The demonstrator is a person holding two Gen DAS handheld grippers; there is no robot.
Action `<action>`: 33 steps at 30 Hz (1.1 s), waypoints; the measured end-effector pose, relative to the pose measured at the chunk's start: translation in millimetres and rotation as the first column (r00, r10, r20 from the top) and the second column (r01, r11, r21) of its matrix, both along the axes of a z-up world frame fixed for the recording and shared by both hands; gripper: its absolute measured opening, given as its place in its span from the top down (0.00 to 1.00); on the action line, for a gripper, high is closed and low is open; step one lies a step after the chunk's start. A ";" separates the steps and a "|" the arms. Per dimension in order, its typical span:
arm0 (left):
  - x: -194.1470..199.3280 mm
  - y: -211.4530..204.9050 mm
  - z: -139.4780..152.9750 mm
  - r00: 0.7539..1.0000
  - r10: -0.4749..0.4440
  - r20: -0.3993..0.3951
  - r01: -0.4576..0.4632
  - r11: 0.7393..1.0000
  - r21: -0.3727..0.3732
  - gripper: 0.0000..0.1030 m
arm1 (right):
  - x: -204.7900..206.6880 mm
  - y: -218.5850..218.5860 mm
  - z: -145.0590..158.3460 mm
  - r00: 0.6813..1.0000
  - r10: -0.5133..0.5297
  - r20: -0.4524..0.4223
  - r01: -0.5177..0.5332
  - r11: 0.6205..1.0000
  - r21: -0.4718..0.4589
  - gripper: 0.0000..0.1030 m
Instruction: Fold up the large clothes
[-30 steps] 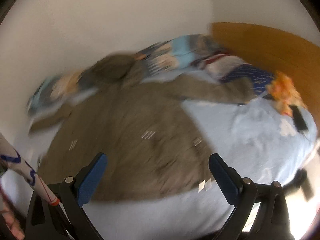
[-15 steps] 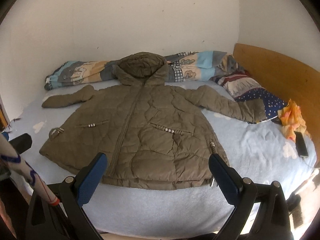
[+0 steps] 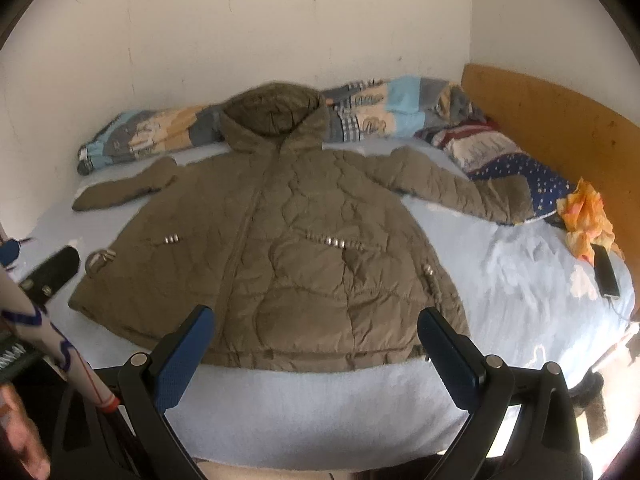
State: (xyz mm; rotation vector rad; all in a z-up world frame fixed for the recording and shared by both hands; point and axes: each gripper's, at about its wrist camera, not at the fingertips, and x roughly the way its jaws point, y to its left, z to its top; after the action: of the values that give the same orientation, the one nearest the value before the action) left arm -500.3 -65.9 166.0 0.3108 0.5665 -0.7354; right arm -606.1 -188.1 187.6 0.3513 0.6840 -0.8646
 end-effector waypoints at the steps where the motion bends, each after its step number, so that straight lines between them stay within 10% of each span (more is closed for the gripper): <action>1: 4.2 -1.7 -5.8 1.000 0.006 -0.016 -0.005 1.000 0.012 0.00 | 2.6 -1.8 -3.6 1.000 0.003 -0.012 -0.003 1.000 0.014 0.00; 11: 25.0 -4.4 -25.7 0.992 0.045 -0.118 -0.042 0.999 0.029 0.00 | 19.1 -3.0 -13.6 0.999 0.014 -0.037 -0.011 0.998 0.067 0.00; 33: 28.0 -1.8 -29.5 0.995 0.068 -0.069 -0.066 0.997 0.032 0.00 | 29.9 -9.2 -17.4 0.997 0.016 -0.071 -0.013 0.999 0.042 0.00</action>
State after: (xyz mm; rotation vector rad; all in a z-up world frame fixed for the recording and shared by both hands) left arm -472.3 -67.7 136.5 0.2934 0.6514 -0.6753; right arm -576.2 -197.3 170.2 0.3533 0.7704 -0.8531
